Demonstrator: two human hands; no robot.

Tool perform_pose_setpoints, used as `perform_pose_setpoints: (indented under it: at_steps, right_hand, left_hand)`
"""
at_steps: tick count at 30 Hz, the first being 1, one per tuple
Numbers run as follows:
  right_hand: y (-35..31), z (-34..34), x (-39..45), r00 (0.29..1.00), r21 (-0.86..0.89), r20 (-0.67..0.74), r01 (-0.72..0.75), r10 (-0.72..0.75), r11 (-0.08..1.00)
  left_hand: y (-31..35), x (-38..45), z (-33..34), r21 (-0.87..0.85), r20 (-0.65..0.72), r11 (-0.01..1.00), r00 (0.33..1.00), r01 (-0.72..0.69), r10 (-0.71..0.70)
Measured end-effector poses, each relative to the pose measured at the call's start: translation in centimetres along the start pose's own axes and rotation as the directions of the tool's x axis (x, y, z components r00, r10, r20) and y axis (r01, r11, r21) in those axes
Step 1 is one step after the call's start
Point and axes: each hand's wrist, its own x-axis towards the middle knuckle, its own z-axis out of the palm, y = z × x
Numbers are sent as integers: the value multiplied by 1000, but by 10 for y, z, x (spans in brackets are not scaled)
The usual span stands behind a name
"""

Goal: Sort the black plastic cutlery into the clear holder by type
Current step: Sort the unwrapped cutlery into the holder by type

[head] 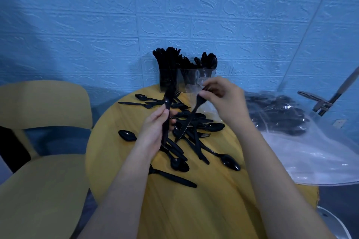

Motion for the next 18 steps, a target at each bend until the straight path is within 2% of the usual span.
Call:
perform_pose_setpoints:
  at_steps: [3,7,10,11,12,13,15,16,18]
  right_hand:
    - [1,26,14,995,-57,93,52,-46,997]
    - [12,49,20,992,-183,79,116,-104,976]
    - [17,51,16,995,-235,29,103,-100,967]
    - [19,49,14,998,-251,44,59,-50,966]
    - [22,47,12,993,-294,117,4,32,956]
    - [25,45,9,961,-379,239,-43,142,924]
    - [31,47,1,824,-564,453,-31,340,826]
    - [32,49,-3,774,-617,500,2,389,787]
    - [33,54,-9,742,-668,520,44,423,743]
  left_hand:
    - [0,-4,4,20,114,999,993,27,-29]
    - [1,-7,6,-17,205,996,976,82,-77]
    - [1,-4,5,-9,147,999,988,49,-47]
    - [2,-1,2,-20,101,999,995,27,-25]
    - [2,2,-1,-28,49,1000,999,2,-1]
    - [3,5,-5,-31,0,999,1000,-20,20]
    - [6,10,-10,-55,-75,998,996,-44,39]
    - [6,11,-11,-78,-97,996,995,-47,39]
    - [8,13,-11,-102,-104,994,994,-43,33]
